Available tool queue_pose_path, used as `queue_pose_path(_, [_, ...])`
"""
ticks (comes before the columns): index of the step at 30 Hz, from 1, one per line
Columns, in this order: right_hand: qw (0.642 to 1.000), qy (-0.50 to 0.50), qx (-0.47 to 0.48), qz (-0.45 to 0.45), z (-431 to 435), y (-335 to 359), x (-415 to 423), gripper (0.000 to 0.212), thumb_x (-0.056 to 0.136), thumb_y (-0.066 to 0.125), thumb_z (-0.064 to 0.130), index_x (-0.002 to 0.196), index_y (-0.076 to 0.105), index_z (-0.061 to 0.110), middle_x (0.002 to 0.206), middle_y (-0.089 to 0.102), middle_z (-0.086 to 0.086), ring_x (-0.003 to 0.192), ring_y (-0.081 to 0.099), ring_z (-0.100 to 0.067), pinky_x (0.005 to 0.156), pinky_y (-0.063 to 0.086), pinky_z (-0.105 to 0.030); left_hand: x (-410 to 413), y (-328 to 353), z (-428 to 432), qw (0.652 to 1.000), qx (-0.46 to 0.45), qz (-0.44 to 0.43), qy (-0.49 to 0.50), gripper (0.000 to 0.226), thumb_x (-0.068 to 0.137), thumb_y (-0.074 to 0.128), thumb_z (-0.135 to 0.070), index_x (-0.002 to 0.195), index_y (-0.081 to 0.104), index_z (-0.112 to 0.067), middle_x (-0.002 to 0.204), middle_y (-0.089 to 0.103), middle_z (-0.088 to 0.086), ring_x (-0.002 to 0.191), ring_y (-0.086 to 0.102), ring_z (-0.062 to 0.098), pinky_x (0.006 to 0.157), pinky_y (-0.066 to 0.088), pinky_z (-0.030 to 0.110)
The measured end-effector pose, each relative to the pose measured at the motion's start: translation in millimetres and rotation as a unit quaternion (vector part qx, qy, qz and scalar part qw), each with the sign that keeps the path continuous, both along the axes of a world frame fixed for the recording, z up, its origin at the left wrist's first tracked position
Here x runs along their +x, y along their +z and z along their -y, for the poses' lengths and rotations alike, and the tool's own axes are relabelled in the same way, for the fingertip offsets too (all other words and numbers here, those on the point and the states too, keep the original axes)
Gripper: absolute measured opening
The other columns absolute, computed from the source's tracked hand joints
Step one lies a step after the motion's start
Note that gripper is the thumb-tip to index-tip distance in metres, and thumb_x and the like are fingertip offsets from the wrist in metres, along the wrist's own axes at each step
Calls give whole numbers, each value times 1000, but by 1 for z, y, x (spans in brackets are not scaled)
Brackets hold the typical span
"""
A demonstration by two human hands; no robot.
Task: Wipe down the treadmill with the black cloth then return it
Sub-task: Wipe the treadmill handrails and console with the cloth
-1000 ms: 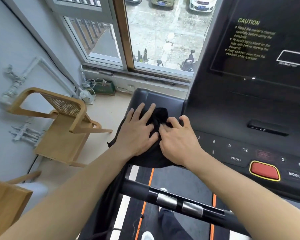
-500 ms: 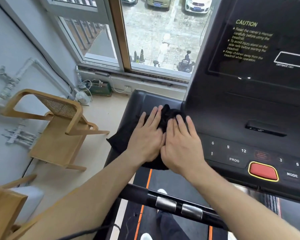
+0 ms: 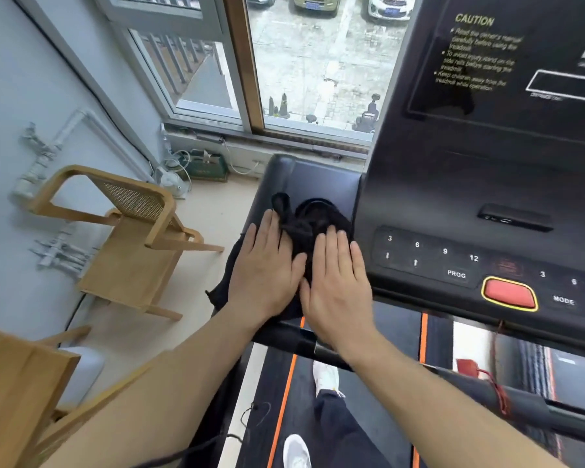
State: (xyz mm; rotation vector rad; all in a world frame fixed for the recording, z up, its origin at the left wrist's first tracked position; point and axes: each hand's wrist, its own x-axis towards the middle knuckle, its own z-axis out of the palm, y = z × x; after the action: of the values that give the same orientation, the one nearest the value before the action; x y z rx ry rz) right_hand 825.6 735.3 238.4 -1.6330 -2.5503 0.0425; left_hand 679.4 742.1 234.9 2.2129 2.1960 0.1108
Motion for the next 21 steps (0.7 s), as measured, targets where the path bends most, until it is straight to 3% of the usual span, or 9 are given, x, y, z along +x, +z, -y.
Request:
queue_pose_path(2, [1000, 23, -15, 13, 24, -3, 6, 74, 97, 42, 37, 153, 20, -6, 162, 15, -27, 152, 12, -39, 123, 10, -51, -1, -2, 20, 1000, 3, -6, -20, 66, 99, 31, -43, 145, 43, 3, 155, 33, 28, 150, 20, 35, 122, 19, 49])
queue_pose_path(5, [999, 42, -21, 22, 34, -4, 12, 76, 97, 42, 38, 154, 19, -6, 162, 14, -27, 152, 12, -39, 123, 11, -51, -3, -4, 30, 998, -7, -22, -54, 68, 99, 32, -45, 151, 35, 0, 158, 29, 26, 152, 16, 33, 123, 15, 46])
queue_pose_path(7, [998, 58, -7, 33, 18, -3, 10, 75, 95, 42, 39, 152, 24, -6, 160, 21, -28, 150, 18, -40, 123, 15, -51, -7, -2, 21, 997, -11, -37, -70, 69, 100, 27, -47, 151, 35, -1, 159, 29, 24, 152, 16, 31, 123, 13, 44])
queue_pose_path(10, [996, 77, 9, 37, -23, -1, 4, 70, 94, 45, 43, 144, 43, -5, 149, 45, -25, 141, 41, -38, 118, 28, -50, -13, 5, 0, 998, -11, -13, -63, 65, 101, 24, -46, 144, 47, -3, 155, 39, 19, 151, 22, 28, 122, 18, 45])
queue_pose_path(13, [991, 128, 27, 23, -31, 2, 10, 53, 91, 59, 39, 129, 59, 3, 136, 60, -16, 125, 56, -32, 106, 43, -46, -15, 6, 12, 997, 33, 65, -35, 48, 99, 41, -32, 134, 58, -4, 146, 52, 16, 145, 34, 31, 117, 29, 47])
queue_pose_path(15, [987, 146, 62, -6, -15, 2, 18, 29, 91, 63, 28, 113, 67, 9, 127, 67, -10, 114, 63, -28, 97, 48, -42, -15, 4, 39, 993, 69, 97, -10, 46, 89, 56, -20, 131, 60, 0, 141, 55, 18, 139, 42, 34, 113, 36, 47])
queue_pose_path(17, [990, 120, 58, -51, 8, 6, 21, 5, 87, 67, 18, 89, 70, 14, 98, 75, -5, 88, 70, -27, 79, 53, -38, -16, 3, 67, 990, 82, 110, 20, 48, 78, 63, -14, 123, 61, 2, 131, 58, 19, 124, 52, 37, 103, 44, 46])
queue_pose_path(19, [992, 66, 26, -108, 28, 17, 19, 6, 84, 67, 21, 79, 70, 18, 75, 72, 0, 68, 69, -27, 63, 50, -35, -14, 7, 88, 990, 90, 92, 55, 46, 73, 67, -21, 114, 62, -2, 110, 59, 16, 101, 57, 39, 86, 45, 46])
queue_pose_path(21, [985, 16, 9, -170, 47, 29, 22, 11, 86, 62, 26, 86, 71, 21, 78, 72, 2, 70, 68, -28, 61, 52, -36, -9, 14, 101, 988, 89, 89, 93, 57, 71, 69, -37, 119, 61, -7, 100, 56, 14, 92, 56, 38, 81, 43, 45])
